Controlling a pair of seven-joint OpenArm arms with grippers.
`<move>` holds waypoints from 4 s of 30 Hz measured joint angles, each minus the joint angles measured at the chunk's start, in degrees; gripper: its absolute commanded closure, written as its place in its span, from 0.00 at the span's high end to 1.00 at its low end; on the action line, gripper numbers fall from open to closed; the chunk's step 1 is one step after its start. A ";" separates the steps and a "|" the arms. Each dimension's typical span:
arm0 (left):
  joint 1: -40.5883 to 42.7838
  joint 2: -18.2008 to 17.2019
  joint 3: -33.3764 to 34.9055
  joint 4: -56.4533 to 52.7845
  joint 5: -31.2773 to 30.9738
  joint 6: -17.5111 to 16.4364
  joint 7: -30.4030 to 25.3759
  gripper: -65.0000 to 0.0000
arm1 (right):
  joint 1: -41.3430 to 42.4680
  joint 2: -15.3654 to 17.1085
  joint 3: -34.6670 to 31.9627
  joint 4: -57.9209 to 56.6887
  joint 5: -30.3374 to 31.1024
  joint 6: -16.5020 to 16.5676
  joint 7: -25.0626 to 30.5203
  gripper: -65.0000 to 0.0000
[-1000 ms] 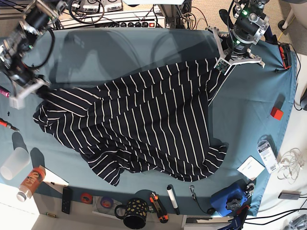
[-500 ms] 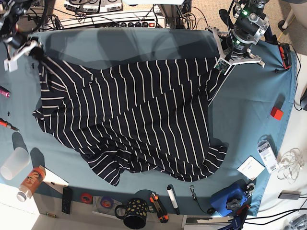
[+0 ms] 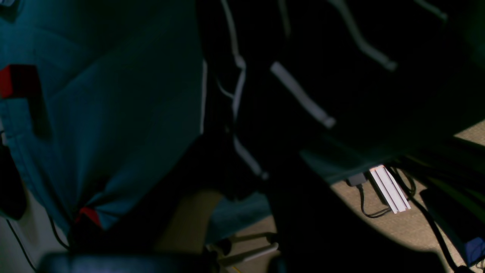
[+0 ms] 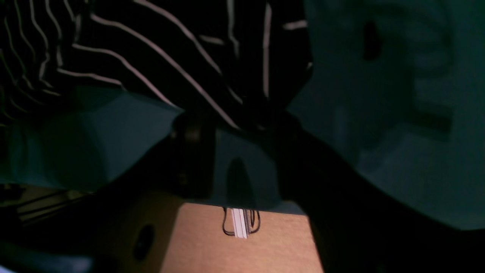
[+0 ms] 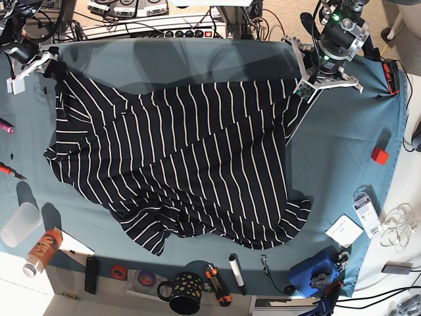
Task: Layout the t-shirt on the table in an organized manner, then fold the t-shirt properly
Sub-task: 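Grasp the shirt corner with the right gripper and pull it outward, then lift the shirt with both grippers holding opposite corners, then raise the shirt high with both grippers and swing it over the table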
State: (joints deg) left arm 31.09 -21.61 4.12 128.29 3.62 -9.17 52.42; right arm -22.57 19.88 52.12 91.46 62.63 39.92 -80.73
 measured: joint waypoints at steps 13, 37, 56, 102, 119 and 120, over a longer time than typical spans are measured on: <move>0.02 0.00 0.00 0.00 0.02 0.00 -1.46 0.00 | 7.52 2.54 -0.24 0.92 -10.45 0.00 4.96 0.39; 0.00 0.02 0.00 0.00 0.00 0.00 -2.43 0.00 | 8.31 3.15 -21.07 1.51 -29.88 0.02 8.33 0.00; 0.00 0.02 0.00 0.00 -0.02 -0.02 -2.58 0.00 | 10.16 2.78 -7.67 15.85 -16.37 0.24 17.57 0.00; -97.13 1.07 0.28 -71.19 -17.59 -8.07 -19.47 0.00 | 95.12 4.02 -39.80 -45.48 -47.65 -5.95 41.24 0.00; -102.22 -1.16 0.17 -69.77 -31.65 -12.09 4.66 0.00 | 94.79 4.37 -39.76 -44.61 -28.39 -1.77 18.29 0.00; -102.20 -1.62 0.17 -68.83 -33.79 -12.07 8.33 0.00 | 94.68 4.59 -39.80 -43.41 -27.10 -1.49 15.10 0.00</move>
State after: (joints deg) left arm -71.11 -23.22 4.29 59.46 -30.17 -21.23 60.75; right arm 72.12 24.47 12.32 48.05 35.53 38.44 -65.63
